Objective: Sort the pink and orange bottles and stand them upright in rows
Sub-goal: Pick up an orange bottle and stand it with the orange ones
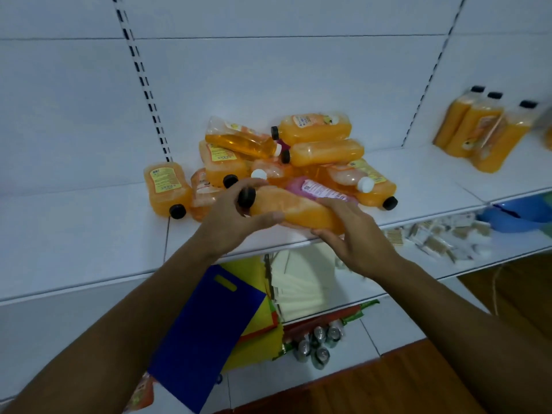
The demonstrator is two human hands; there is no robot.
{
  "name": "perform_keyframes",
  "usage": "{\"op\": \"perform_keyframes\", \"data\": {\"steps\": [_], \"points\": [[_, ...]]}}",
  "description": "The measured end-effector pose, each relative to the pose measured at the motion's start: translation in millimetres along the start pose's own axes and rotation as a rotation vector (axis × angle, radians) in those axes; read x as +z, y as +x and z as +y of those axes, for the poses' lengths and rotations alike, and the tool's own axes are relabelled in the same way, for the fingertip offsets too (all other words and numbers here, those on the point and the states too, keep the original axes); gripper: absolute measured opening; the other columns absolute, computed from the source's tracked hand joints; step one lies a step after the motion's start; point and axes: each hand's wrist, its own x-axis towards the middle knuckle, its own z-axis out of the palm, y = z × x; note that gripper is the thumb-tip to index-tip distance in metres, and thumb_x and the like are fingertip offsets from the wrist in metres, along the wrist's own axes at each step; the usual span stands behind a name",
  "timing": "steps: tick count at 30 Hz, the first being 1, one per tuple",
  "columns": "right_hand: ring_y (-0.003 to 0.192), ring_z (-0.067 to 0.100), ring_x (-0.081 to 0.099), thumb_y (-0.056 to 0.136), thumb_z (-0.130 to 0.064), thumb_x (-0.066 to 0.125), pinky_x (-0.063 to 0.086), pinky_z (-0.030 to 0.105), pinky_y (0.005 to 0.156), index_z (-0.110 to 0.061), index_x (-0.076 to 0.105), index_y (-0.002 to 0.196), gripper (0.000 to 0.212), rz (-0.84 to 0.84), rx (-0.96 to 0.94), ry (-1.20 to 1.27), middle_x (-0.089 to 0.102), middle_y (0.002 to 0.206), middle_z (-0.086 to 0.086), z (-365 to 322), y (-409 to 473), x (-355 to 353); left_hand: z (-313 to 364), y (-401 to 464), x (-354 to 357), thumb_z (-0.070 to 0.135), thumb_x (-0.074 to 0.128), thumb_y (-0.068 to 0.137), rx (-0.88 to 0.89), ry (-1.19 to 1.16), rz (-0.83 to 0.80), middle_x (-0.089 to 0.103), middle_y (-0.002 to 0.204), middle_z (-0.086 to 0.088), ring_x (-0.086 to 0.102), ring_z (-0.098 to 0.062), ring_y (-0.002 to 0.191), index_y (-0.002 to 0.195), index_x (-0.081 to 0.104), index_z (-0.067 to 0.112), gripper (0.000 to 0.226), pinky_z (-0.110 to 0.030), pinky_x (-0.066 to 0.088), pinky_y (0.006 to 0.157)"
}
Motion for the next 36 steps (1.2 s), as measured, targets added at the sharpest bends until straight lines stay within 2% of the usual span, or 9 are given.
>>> {"op": "perform_keyframes", "data": {"steps": [2, 5, 9, 13, 19, 24, 27, 30, 36], "points": [[0.109, 0.022, 0.056, 0.093, -0.047, 0.051, 0.04, 0.025, 0.082, -0.015, 0.043, 0.138, 0.056, 0.023, 0.02, 0.021, 0.058, 0.128, 0.008, 15, -13, -15, 14, 13, 21, 0.044, 0.084, 0.067, 0.071, -0.066, -0.067, 0.069, 0.114, -0.002, 0.066, -0.02, 0.105, 0.123, 0.058, 0.02, 0.065, -0.042, 0.055, 0.089], [0.111, 0.018, 0.056, 0.096, -0.049, 0.043, 0.043, 0.024, 0.082, -0.016, 0.033, 0.146, 0.061, 0.038, 0.1, 0.041, 0.053, 0.135, 0.006, 44, -33, -40, 36, 39, 62, 0.026, 0.08, 0.073, 0.106, -0.116, -0.08, 0.073, 0.105, 0.009, 0.069, -0.013, 0.1, 0.12, 0.06, 0.024, 0.051, -0.029, 0.057, 0.082], [0.115, 0.012, 0.054, 0.095, -0.053, 0.039, 0.049, 0.032, 0.092, -0.02, 0.029, 0.148, 0.063, 0.091, 0.226, 0.123, 0.05, 0.138, 0.0, 93, -60, -77, 60, 71, 141, 0.028, 0.074, 0.071, 0.124, -0.13, -0.098, 0.071, 0.11, 0.004, 0.069, -0.011, 0.098, 0.135, 0.053, 0.018, 0.067, -0.025, 0.056, 0.079], [0.104, -0.008, 0.052, 0.093, -0.048, 0.055, 0.046, 0.015, 0.084, -0.048, 0.033, 0.129, 0.042, 0.135, 0.279, 0.226, 0.051, 0.119, -0.021, 150, -84, -121, 80, 109, 227, 0.037, 0.074, 0.071, 0.146, -0.095, -0.095, 0.072, 0.102, 0.002, 0.07, -0.016, 0.089, 0.111, 0.064, 0.029, 0.041, -0.036, 0.059, 0.075], [0.107, 0.01, 0.054, 0.086, -0.049, 0.064, 0.051, 0.035, 0.091, -0.027, 0.039, 0.137, 0.061, 0.201, 0.389, 0.173, 0.054, 0.126, -0.004, 247, -108, -173, 106, 164, 341, 0.03, 0.076, 0.078, 0.111, -0.101, -0.098, 0.072, 0.104, 0.002, 0.071, -0.015, 0.083, 0.118, 0.063, 0.022, 0.043, -0.033, 0.059, 0.072], [0.101, 0.009, 0.06, 0.081, -0.058, 0.061, 0.055, 0.032, 0.086, -0.027, 0.044, 0.131, 0.061, 0.237, 0.503, 0.236, 0.06, 0.12, -0.007, 307, -108, -197, 115, 207, 403, 0.052, 0.077, 0.061, 0.125, -0.015, -0.101, 0.067, 0.111, 0.002, 0.068, -0.018, 0.093, 0.123, 0.059, 0.02, 0.073, -0.042, 0.06, 0.077], [0.099, 0.01, 0.06, 0.083, -0.051, 0.067, 0.054, 0.029, 0.084, -0.029, 0.046, 0.127, 0.053, 0.264, 0.58, 0.241, 0.061, 0.118, -0.008, 339, -88, -194, 114, 239, 422, 0.058, 0.076, 0.057, 0.151, 0.053, -0.078, 0.064, 0.115, 0.003, 0.065, -0.017, 0.096, 0.123, 0.058, 0.019, 0.078, -0.044, 0.06, 0.078], [0.097, 0.013, 0.061, 0.081, -0.048, 0.069, 0.055, 0.038, 0.084, -0.031, 0.052, 0.122, 0.048, 0.278, 0.66, 0.163, 0.063, 0.113, -0.008, 370, -58, -185, 106, 277, 431, 0.05, 0.08, 0.064, 0.167, 0.102, -0.054, 0.062, 0.112, 0.006, 0.064, -0.012, 0.095, 0.125, 0.057, 0.02, 0.072, -0.041, 0.059, 0.079], [0.103, 0.021, 0.061, 0.084, -0.042, 0.068, 0.054, 0.041, 0.086, -0.025, 0.048, 0.125, 0.05, 0.221, 0.714, 0.097, 0.061, 0.118, -0.002, 418, 10, -173, 85, 352, 431, 0.047, 0.081, 0.067, 0.148, 0.154, -0.002, 0.06, 0.114, 0.008, 0.062, -0.011, 0.098, 0.126, 0.056, 0.022, 0.068, -0.039, 0.059, 0.081]]}}
